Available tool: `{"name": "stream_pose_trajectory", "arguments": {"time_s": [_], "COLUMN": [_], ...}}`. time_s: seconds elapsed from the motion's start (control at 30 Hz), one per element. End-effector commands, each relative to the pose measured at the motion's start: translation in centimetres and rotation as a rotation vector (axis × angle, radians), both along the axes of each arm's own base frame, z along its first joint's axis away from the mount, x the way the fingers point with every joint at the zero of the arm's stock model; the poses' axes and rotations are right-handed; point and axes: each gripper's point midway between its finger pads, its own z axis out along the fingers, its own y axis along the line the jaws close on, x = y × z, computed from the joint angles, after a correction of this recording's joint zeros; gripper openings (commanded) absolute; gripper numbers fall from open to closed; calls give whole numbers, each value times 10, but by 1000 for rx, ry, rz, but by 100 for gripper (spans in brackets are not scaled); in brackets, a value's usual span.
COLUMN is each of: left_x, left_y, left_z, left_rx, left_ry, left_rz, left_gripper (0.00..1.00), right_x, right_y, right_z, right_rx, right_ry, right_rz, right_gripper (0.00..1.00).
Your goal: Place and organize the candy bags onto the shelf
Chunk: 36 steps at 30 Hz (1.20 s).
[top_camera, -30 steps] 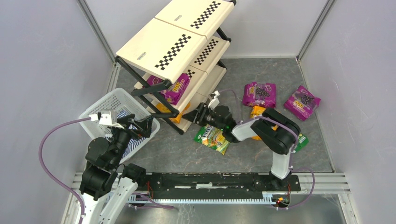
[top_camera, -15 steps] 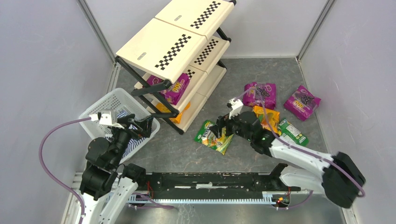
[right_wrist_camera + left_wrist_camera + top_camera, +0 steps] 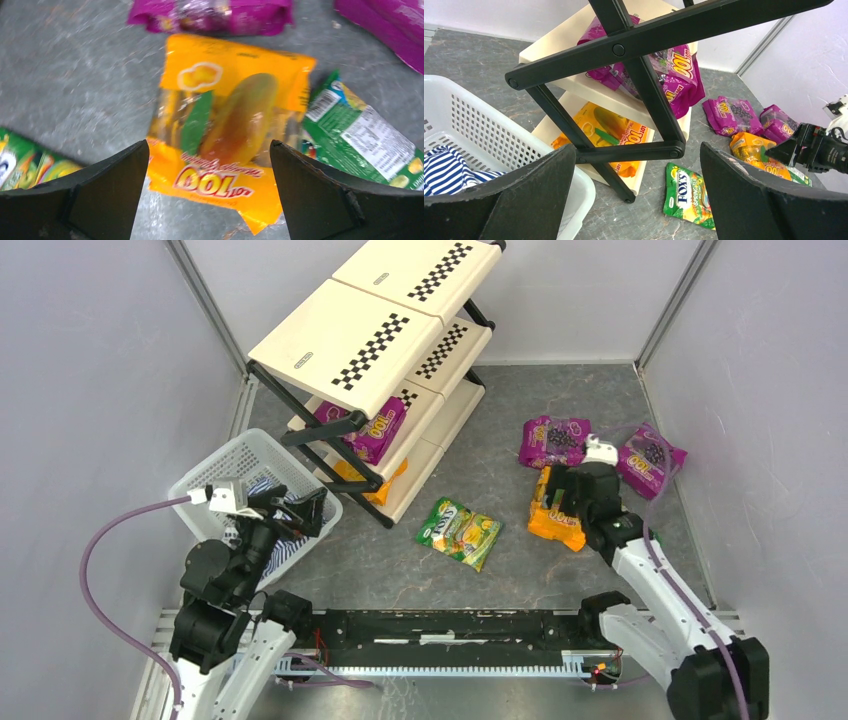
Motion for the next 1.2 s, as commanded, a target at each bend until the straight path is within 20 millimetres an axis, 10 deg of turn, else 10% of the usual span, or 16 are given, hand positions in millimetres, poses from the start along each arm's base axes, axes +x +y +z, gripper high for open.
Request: {"name": "stream_pose_trajectory", "arguments": {"time_s": [0.0, 0.17, 0.3, 0.53, 0.93, 1.07, 1.17], "left_x": [-2, -3, -4, -4, 3, 4, 5], "left_y": [0, -2, -2, -3, -6, -5, -4], "left_z": [13, 13, 15, 15, 10, 10, 9], "left_rx": [33, 34, 32, 32, 44, 45, 46], "left_ry": [-69, -73, -80, -85, -57, -54, -51], "left_rz": [-14, -25, -27, -33, -37, -30, -23], "left_gripper": [100, 100, 100, 100, 100, 100, 100], "right_x": [21, 31, 43, 52, 82, 79, 65], "right_y": [-26, -62, -45, 21, 168, 163, 121], "right_z": [21, 11, -3, -25, 5, 20, 12], "right_rx": [98, 132, 190, 284, 186, 151, 67], "right_ry": [-63, -73, -51, -18, -55, -47, 6], "right_rz": [-147, -281, -186, 173, 600, 585, 455], "right_gripper": [98, 98, 98, 98, 93, 94, 98]}}
